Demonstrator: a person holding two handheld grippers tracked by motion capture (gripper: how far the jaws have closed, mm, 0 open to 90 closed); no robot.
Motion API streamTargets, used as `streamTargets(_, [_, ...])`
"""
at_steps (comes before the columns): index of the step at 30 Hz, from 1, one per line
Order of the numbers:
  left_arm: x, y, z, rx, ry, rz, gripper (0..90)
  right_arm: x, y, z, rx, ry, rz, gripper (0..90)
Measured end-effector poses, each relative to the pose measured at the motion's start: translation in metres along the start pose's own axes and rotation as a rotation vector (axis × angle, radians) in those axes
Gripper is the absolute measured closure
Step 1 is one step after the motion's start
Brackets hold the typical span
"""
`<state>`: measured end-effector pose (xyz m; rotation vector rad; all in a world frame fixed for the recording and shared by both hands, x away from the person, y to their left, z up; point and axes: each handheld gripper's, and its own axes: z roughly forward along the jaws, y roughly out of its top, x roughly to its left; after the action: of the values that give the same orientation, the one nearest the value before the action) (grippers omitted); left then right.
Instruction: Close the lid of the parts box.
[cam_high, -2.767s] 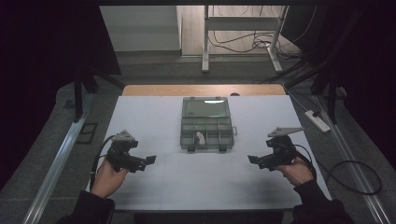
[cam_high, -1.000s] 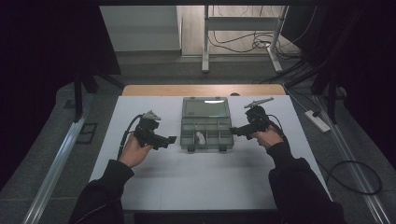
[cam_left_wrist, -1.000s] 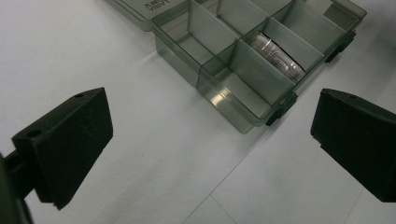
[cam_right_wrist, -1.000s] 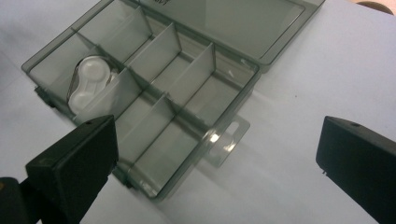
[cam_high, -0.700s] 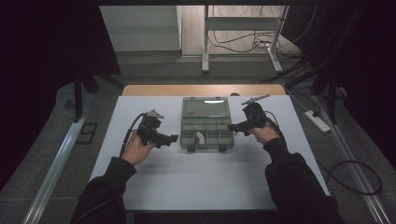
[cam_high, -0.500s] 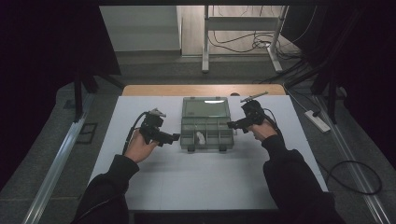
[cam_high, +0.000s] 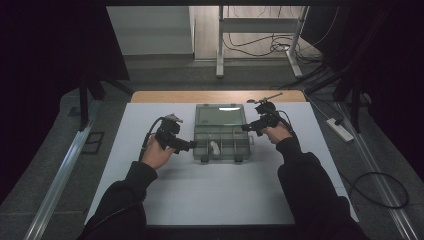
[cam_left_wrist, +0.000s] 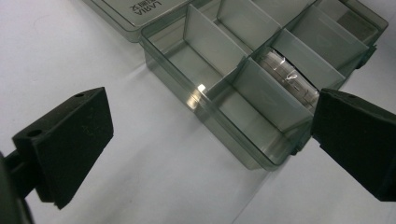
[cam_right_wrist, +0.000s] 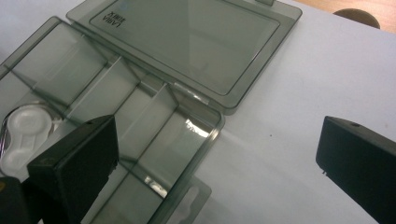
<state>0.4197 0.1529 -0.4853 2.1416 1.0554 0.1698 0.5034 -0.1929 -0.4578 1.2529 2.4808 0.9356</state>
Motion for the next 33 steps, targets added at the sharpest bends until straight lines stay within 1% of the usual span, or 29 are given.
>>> streamTargets(3, [0.0,0.001,0.003,0.002,0.005,0.001,0.0,-0.001,0.001,0.003,0.011,-0.005,0.003,0.0])
streamTargets(5, [-0.002,0.002,0.009,0.003,0.023,0.015,0.0,-0.002,0.005,0.008,0.037,0.004,0.005,0.0])
streamTargets(7, [-0.003,0.003,0.012,-0.002,0.031,0.018,0.0,-0.003,0.007,0.009,0.038,0.007,0.009,0.0])
streamTargets(9, [-0.004,0.004,0.014,-0.006,0.032,0.018,0.0,-0.006,0.01,0.011,0.04,0.017,0.024,0.0])
streamTargets(11, [-0.004,0.005,0.016,-0.015,0.033,0.013,0.0,-0.007,0.011,0.014,0.049,0.016,0.023,0.0])
streamTargets(13, [-0.005,0.005,0.018,-0.019,0.031,0.014,0.0,-0.008,0.013,0.018,0.067,0.013,0.018,0.0])
streamTargets(14, [-0.005,0.006,0.02,-0.018,0.032,0.017,0.0,-0.009,0.014,0.019,0.067,0.012,0.017,0.0])
streamTargets(20, [-0.006,0.007,0.025,-0.009,0.028,0.028,0.0,-0.011,0.02,0.026,0.064,-0.003,0.019,0.0])
streamTargets(21, [-0.007,0.007,0.027,-0.007,0.027,0.032,0.0,-0.012,0.022,0.03,0.072,-0.016,0.013,0.0])
streamTargets(26, [-0.006,0.008,0.03,0.005,0.013,0.041,0.0,-0.012,0.027,0.038,0.094,-0.042,0.005,0.0])
streamTargets(30, [-0.005,0.009,0.032,0.006,0.012,0.046,0.0,-0.014,0.031,0.043,0.105,-0.047,0.016,0.0])
streamTargets(33, [-0.004,0.009,0.033,0.008,0.012,0.048,0.0,-0.016,0.034,0.046,0.114,-0.059,0.014,0.0])
